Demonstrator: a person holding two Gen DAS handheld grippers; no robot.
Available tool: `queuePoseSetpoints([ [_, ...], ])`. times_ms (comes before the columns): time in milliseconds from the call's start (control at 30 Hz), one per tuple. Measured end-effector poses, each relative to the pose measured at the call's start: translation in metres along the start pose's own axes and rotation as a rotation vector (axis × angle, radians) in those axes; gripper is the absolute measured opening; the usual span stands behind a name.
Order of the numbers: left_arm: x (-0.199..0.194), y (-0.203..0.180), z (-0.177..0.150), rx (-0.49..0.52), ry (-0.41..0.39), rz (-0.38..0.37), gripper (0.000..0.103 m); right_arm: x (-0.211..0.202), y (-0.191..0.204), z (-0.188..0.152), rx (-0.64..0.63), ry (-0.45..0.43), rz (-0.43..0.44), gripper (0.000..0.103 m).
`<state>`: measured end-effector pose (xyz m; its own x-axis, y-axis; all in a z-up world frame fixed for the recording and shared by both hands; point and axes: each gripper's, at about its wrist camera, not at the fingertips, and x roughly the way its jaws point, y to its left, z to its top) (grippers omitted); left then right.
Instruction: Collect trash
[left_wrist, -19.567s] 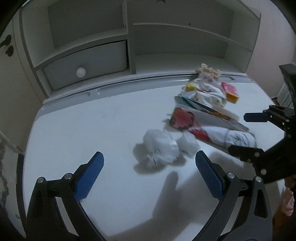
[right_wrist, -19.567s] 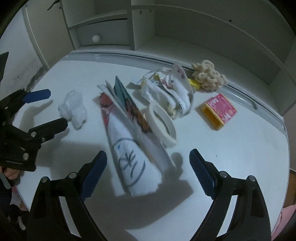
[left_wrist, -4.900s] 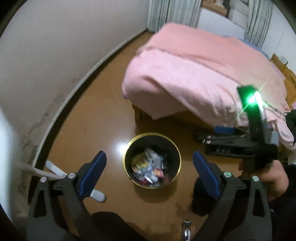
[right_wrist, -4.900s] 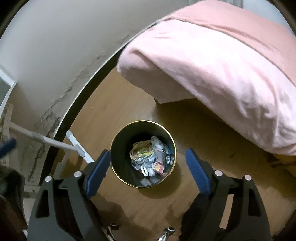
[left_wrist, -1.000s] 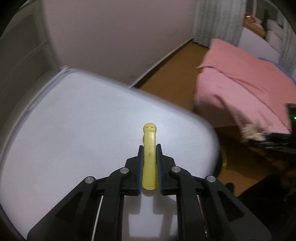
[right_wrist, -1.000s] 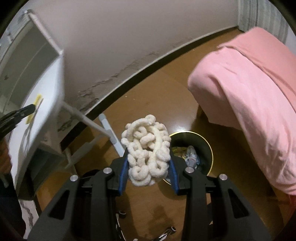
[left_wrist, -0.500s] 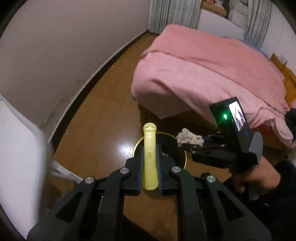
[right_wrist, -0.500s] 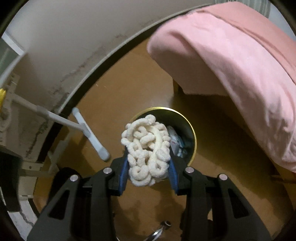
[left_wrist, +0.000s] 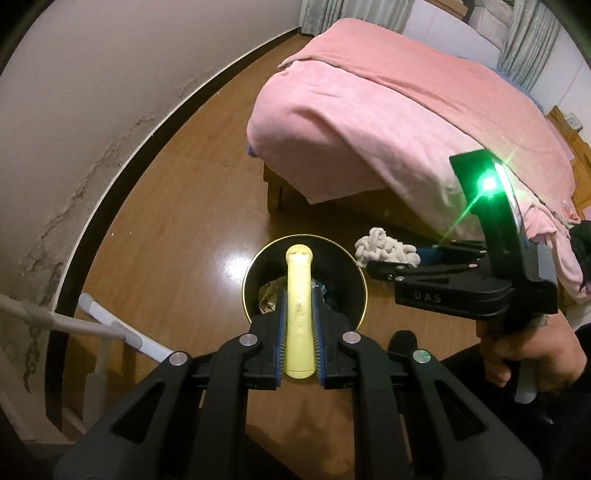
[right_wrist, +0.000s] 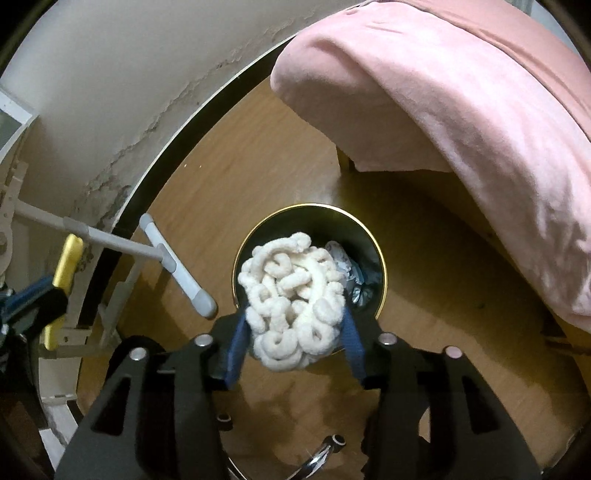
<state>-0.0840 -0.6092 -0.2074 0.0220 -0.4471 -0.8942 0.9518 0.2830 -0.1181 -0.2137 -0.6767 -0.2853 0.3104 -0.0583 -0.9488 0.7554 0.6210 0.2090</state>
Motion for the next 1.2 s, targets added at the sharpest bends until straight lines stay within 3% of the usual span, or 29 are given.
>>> queuePoseSetpoints([
  [200, 0.013, -0.003, 0.002, 0.008, 0.022, -0.005, 0.012, -0.007, -0.004, 0.003, 0.016, -0.029, 0.015, 0.067],
  [833, 0.059, -0.035, 0.018, 0.096, 0.04, -0.041, 0.013, -0.03, -0.033, 0.003, 0.083, -0.084, 0.006, 0.067],
  [867, 0.062, -0.037, 0.02, 0.097, 0.043, -0.047, 0.016, -0.031, -0.035, 0.003, 0.09, -0.088, 0.005, 0.067],
  [933, 0.066, -0.037, 0.023, 0.091, 0.053, -0.053, 0.037, -0.035, -0.04, 0.002, 0.107, -0.097, 0.002, 0.067],
  [967, 0.065, -0.037, 0.025, 0.085, 0.043, -0.045, 0.054, -0.036, -0.041, 0.001, 0.111, -0.1, 0.003, 0.067],
  [1000, 0.063, -0.038, 0.026, 0.085, 0.025, -0.034, 0.063, -0.038, -0.044, 0.001, 0.116, -0.104, 0.004, 0.067],
  [1200, 0.045, -0.042, 0.027, 0.104, -0.005, 0.016, 0.083, -0.046, -0.05, 0.001, 0.13, -0.124, -0.004, 0.074],
])
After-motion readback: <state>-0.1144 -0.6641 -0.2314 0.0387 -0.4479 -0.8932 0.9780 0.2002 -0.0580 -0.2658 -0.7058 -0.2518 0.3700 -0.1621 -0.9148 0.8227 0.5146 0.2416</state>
